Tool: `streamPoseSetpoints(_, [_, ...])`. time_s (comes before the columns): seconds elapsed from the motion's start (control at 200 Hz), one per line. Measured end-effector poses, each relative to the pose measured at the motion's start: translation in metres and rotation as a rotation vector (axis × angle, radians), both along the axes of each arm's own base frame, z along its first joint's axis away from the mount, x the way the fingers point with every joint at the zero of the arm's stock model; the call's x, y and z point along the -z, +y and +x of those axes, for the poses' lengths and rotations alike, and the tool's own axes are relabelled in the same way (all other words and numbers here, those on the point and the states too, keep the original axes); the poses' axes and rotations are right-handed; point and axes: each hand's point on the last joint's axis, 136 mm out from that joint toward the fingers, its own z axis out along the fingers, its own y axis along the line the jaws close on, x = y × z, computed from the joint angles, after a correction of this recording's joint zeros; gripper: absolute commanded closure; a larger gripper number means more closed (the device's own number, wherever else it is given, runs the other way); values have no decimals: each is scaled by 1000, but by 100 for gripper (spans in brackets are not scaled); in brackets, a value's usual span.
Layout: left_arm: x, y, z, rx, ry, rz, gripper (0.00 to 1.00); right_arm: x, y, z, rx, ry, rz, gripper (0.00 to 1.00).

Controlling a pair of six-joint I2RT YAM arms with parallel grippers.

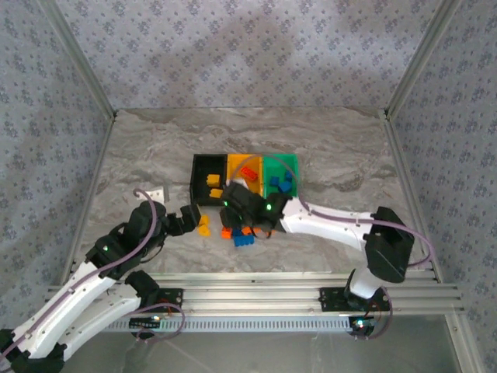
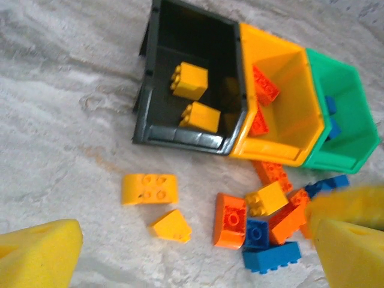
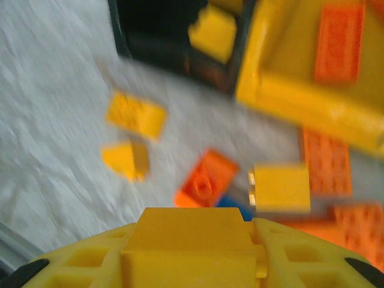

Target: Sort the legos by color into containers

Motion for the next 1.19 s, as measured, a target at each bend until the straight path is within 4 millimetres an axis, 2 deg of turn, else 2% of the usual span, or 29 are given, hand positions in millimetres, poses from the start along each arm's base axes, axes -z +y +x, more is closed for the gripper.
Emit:
streamPoseSetpoints(0.075, [13,6,-6,-13,34,16,1,-17,17,31,3,-29,38,62])
streamPoseSetpoints(0.15, [25,11,-10,-26,68,30,1,-22,32,59,3,-42,54,62])
streamPoseSetpoints(0.265, [37,14,-16,-36,101,33,2,-15,54,94,-5,-37,59,61])
streamPoseSetpoints(0.45, [58,12,-24,-19,162,36,5,4,74,125,0,-13,46,59])
streamPoseSetpoints(0.515, [62,11,-26,-8,176,34,5,10,77,133,7,-6,39,54])
streamPoseSetpoints(0.63, [65,7,-28,8,193,28,5,17,81,145,30,10,40,33])
streamPoseSetpoints(0.72, [67,5,-29,21,206,23,4,15,81,150,35,10,49,27])
streamPoseSetpoints(0.919, [74,-2,-32,52,241,14,6,2,76,152,46,-16,72,25])
streamPoseSetpoints(1.049, [80,-15,-28,80,274,6,9,-22,52,134,60,-48,92,25])
streamPoseSetpoints(1.194, [98,-34,-18,105,329,18,12,-52,14,105,93,-82,159,24])
